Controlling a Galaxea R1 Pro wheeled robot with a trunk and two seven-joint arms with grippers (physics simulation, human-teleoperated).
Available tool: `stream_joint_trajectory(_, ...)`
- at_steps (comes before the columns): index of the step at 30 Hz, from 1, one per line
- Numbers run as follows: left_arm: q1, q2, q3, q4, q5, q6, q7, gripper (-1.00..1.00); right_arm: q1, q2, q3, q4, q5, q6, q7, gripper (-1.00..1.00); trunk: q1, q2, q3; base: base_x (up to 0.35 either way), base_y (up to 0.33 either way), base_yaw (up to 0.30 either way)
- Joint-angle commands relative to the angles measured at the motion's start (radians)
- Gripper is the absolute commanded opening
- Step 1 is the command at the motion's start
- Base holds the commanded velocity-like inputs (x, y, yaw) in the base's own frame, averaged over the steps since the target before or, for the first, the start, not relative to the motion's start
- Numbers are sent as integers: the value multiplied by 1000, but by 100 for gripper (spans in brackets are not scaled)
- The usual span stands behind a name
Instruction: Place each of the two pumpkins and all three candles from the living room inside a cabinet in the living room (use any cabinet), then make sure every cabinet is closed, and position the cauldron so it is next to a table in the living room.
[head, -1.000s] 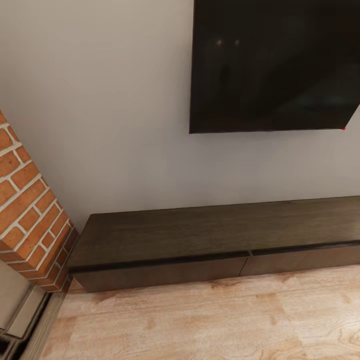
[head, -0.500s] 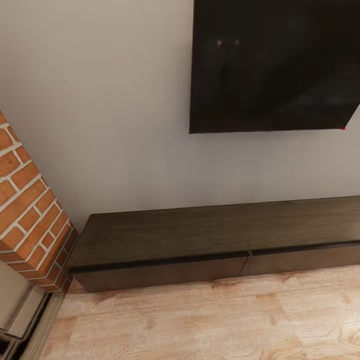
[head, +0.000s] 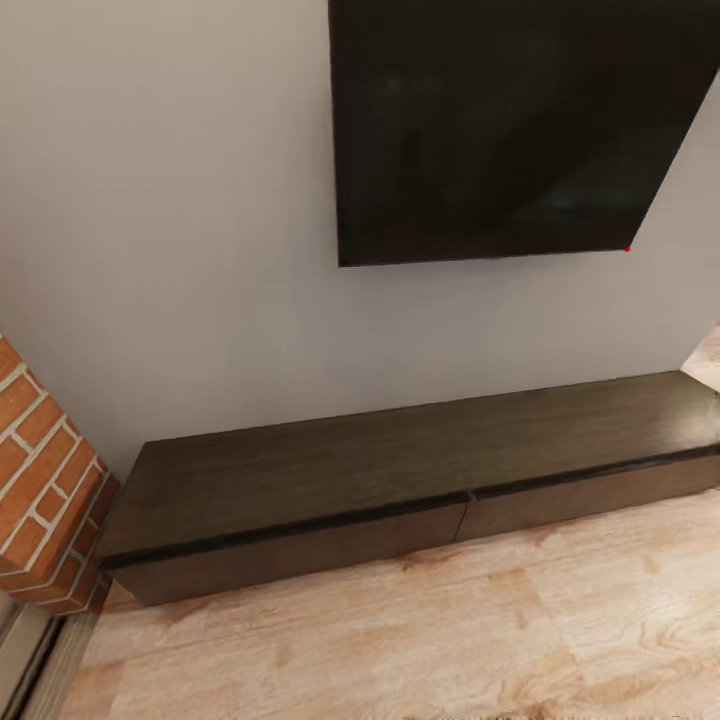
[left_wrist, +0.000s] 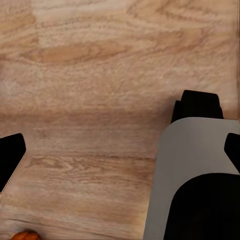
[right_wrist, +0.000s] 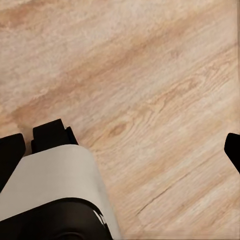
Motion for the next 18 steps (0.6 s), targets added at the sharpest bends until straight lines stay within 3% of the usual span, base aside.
stream_joint_trajectory(1,0,1,-8,-4,6,6,8,100,0,-1,8,-2,-4,8,-7,100,0,0,-1,0,0,-271)
stream_joint_trajectory(11,0,1,-8,-4,6,6,8,100,0,0,9,-1,-2,8,-7,100,0,0,-1,0,0,-245)
stream_joint_trajectory(18,0,0,-8,-4,6,6,8,100,-1,0,9,-1,0,8,-7,100,0,0,-1,0,0,-85)
